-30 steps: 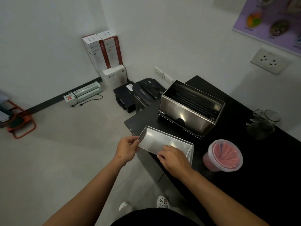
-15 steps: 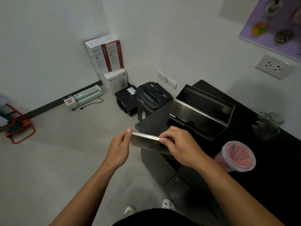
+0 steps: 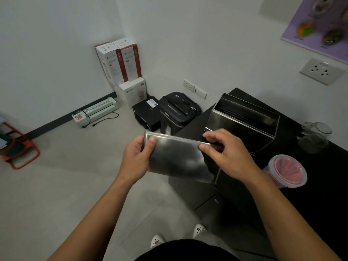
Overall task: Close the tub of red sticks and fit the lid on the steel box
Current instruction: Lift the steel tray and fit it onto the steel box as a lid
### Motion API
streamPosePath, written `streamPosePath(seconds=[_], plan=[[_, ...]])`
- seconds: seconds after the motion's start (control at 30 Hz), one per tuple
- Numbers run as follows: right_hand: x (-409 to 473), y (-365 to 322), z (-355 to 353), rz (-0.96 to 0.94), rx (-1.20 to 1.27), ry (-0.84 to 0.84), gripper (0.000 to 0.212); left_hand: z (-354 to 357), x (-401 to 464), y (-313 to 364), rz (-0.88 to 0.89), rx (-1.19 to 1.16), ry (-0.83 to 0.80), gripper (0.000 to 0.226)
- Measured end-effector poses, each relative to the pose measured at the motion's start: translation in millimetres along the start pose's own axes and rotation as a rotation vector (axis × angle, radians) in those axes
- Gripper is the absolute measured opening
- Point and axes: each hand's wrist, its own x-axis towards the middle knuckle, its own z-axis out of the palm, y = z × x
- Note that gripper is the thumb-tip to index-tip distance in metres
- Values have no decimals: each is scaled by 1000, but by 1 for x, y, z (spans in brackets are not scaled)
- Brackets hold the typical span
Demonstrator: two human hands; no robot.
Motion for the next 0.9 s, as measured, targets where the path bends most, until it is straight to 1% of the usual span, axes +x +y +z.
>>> streamPosePath(seconds=[0.07,0.13,0.2,0.3,0.37,0.4,0.43,0.5,0.6,0.63,0.7,0.8,0.83,0.9], plan=[[-7,6,-7,87,93,56,49,-3,8,6,-15,-41,33,30],[-16,11,-9,171,278,81,62,-3,16,8,-50,-61,35,37],[-22,18,-7,226,443,97,69,2,22,11,-93,-91,13,40],[-23,29,-1,243,512,138,77,17,30,18,-144,-170,10,37],[-18,36,0,247,544,204,85,30,36,21,-177,-172,30,36],[-13,40,0,254,568,241,86,35,40,23,-201,-170,41,35],[-8,43,-3,258,589,281,83,41,43,24,-224,-198,39,32],[4,48,-14,269,634,374,69,52,49,27,-216,-241,-34,26],[24,61,-38,302,634,473,45,64,59,31,-95,-179,-220,46],[30,67,-48,311,642,470,38,70,63,33,-71,-174,-264,49],[44,78,-64,334,712,442,29,84,71,37,-34,-151,-298,54],[60,90,-82,347,686,438,24,112,85,49,-28,-91,-275,54],[63,93,-87,341,642,439,25,122,90,55,-24,-76,-263,53],[66,97,-97,316,456,430,34,139,100,64,-9,-63,-251,50]])
